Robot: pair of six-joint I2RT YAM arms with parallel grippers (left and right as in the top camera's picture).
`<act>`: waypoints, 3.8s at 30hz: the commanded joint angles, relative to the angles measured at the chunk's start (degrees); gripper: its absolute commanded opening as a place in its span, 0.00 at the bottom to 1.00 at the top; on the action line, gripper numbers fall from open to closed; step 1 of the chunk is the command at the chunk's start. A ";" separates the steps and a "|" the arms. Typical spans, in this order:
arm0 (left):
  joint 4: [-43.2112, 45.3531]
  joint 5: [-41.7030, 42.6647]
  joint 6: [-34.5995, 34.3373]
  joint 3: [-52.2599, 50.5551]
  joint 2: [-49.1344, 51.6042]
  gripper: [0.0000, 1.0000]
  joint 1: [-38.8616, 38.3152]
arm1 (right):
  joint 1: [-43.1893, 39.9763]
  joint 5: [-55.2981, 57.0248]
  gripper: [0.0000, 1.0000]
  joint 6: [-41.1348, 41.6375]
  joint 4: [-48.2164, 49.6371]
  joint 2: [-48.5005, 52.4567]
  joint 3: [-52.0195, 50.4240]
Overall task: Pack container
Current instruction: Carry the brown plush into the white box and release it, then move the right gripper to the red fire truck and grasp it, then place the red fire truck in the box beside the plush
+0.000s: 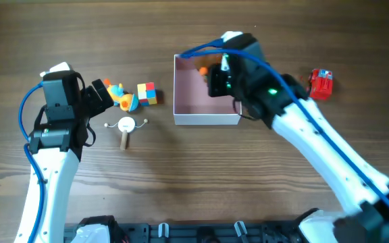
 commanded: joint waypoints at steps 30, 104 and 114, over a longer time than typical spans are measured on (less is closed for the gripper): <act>-0.02 -0.90 0.96 1.03 0.17 1.00 -0.07 | 1.81 -1.07 0.99 2.38 11.47 21.75 0.55; -0.02 -0.90 0.94 1.03 0.17 1.00 -0.07 | -43.25 5.20 0.51 -19.58 -7.10 22.12 0.48; -0.02 -0.90 0.94 1.03 0.17 1.00 -0.07 | -43.01 6.99 0.34 -21.07 -10.01 21.11 0.50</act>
